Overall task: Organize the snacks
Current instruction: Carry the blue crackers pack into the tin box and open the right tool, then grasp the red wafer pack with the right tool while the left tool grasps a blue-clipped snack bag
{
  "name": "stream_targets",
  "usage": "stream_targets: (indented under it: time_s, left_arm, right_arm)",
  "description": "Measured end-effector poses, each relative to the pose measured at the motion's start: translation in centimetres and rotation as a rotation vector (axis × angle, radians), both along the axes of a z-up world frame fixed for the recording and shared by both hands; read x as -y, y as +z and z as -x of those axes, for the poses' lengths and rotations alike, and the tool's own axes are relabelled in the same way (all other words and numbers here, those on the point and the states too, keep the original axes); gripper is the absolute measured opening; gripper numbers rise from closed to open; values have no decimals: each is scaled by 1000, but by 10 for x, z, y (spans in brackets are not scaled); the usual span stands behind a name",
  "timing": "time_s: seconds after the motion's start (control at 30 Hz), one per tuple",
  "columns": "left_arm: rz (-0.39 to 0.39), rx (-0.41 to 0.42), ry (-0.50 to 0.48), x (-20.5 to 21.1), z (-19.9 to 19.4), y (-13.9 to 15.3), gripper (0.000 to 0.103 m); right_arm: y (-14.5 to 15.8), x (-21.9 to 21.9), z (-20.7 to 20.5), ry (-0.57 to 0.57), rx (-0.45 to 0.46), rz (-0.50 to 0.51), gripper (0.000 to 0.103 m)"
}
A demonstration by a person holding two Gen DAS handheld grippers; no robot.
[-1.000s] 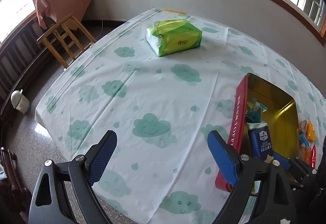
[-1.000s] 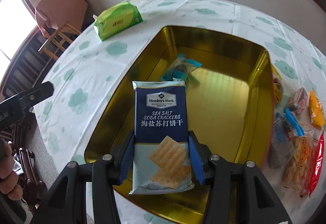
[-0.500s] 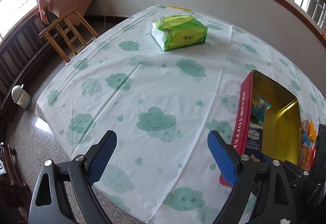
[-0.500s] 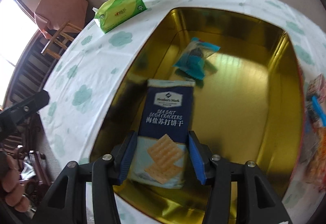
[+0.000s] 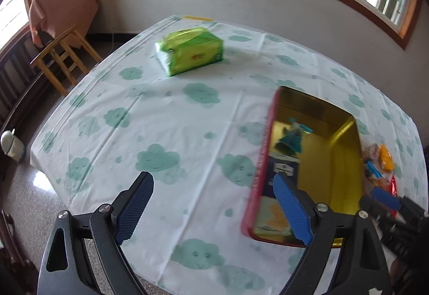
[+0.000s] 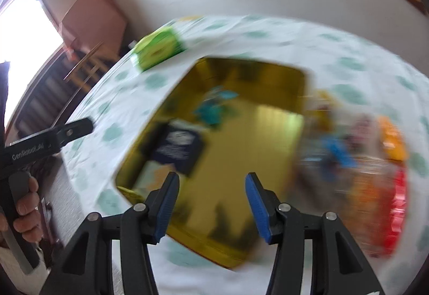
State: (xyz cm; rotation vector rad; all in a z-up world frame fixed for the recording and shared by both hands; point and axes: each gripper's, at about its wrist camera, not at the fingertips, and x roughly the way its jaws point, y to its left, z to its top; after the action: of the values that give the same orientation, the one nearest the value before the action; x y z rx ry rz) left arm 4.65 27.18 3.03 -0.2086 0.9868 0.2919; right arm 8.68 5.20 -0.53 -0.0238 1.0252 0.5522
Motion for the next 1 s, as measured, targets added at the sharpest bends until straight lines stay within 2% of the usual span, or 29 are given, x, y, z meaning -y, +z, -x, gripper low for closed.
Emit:
stream_targets:
  time_s: [0.2,0.3,0.43,0.67,0.77,1.0]
  left_arm:
    - [-4,10,-107,45,-5,6,89]
    - [-5,6,-159,69,-6,7,89]
    - [-6,-2,-226,100,-10,6,89]
    - [-8,-25,-298,141,-20,0,89]
    - [-3,-37,-314,152,-25,-2,89]
    - [-27,-58,-336,173,-37,-10,89]
  right_arm:
    - [8,106,-17,-222,49,83,59]
    - [-1,151,-26,-308,23,101,59]
    - [-17,194,-30,-360,-26,74,59]
    - [-44,207,-36,-375,-77,32,59]
    - [-54,208,-36,-372,-84,44,59]
    - [-58,223,-32,-369,-59,14,57]
